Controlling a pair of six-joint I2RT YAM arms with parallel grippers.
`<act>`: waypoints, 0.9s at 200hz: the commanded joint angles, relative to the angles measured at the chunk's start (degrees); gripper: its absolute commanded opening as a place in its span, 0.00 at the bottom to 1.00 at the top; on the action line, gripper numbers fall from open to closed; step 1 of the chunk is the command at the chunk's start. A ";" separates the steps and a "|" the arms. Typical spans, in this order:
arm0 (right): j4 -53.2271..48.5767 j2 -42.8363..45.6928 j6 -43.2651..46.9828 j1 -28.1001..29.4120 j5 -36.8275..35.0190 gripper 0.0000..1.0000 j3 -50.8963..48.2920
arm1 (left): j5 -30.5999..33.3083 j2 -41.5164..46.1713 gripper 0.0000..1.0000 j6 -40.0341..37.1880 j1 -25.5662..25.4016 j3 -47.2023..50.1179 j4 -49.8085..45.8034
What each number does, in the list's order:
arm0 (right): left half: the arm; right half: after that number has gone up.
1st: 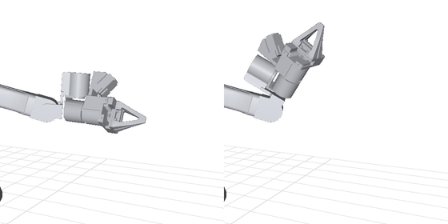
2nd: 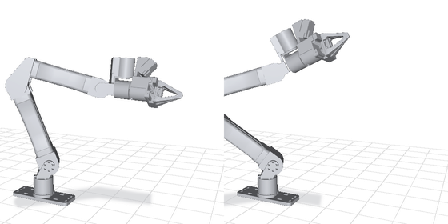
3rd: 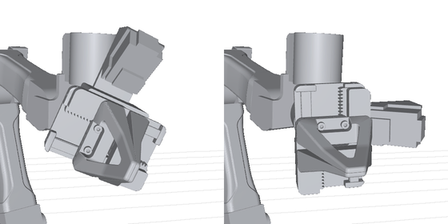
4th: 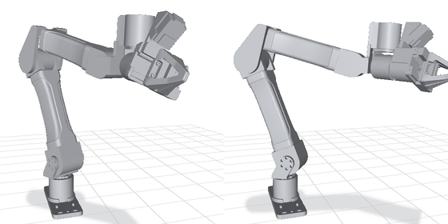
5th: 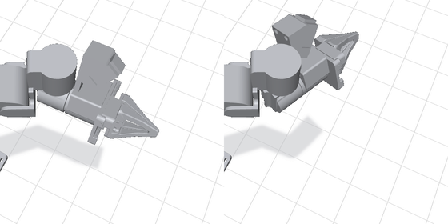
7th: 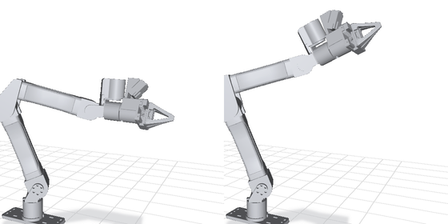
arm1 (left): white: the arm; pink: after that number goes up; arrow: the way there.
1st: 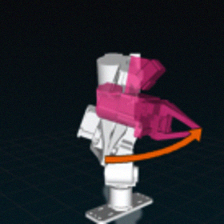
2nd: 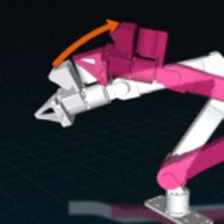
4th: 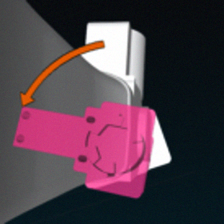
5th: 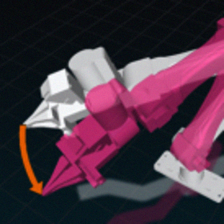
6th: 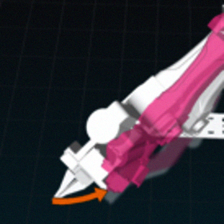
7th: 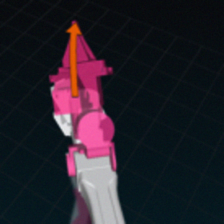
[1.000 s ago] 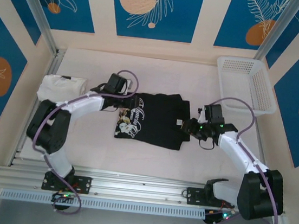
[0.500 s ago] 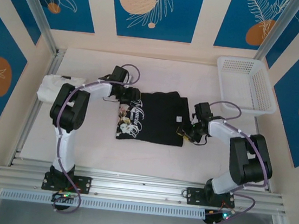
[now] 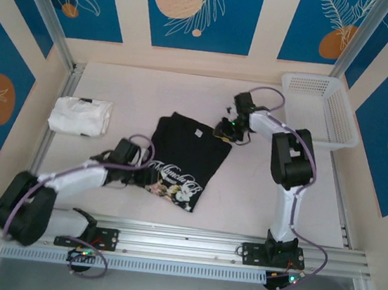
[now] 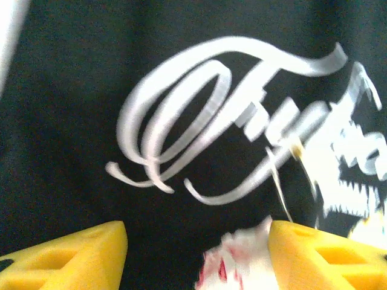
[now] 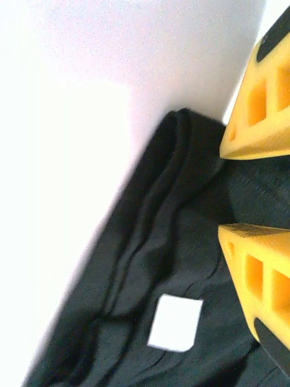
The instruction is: Fold the inside-out t-shirt
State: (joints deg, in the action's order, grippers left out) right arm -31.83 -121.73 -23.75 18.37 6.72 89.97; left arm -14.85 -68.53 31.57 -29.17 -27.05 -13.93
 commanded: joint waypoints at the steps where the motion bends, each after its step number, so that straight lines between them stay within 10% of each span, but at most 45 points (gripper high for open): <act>1: -8.11 -3.28 8.55 4.89 -1.85 0.37 11.79 | -2.40 10.07 0.64 7.88 -5.79 4.61 -2.36; 49: -5.62 3.77 7.35 3.90 -6.39 0.44 4.73 | 8.49 23.96 0.80 0.23 -4.15 -3.08 -10.04; 115: 3.94 13.97 -5.60 -1.98 0.63 0.77 -15.30 | 4.81 -15.73 0.83 -6.28 13.93 -26.01 0.66; 180: 4.06 4.78 -7.83 0.69 0.57 0.75 -9.09 | 0.18 -35.92 0.82 -8.88 16.95 -40.22 -1.77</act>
State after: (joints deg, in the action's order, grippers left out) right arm -28.82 -114.83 -29.21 18.52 4.36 78.15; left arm -12.19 -101.62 25.04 -12.53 -63.83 -14.37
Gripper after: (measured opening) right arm 0.764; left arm 0.828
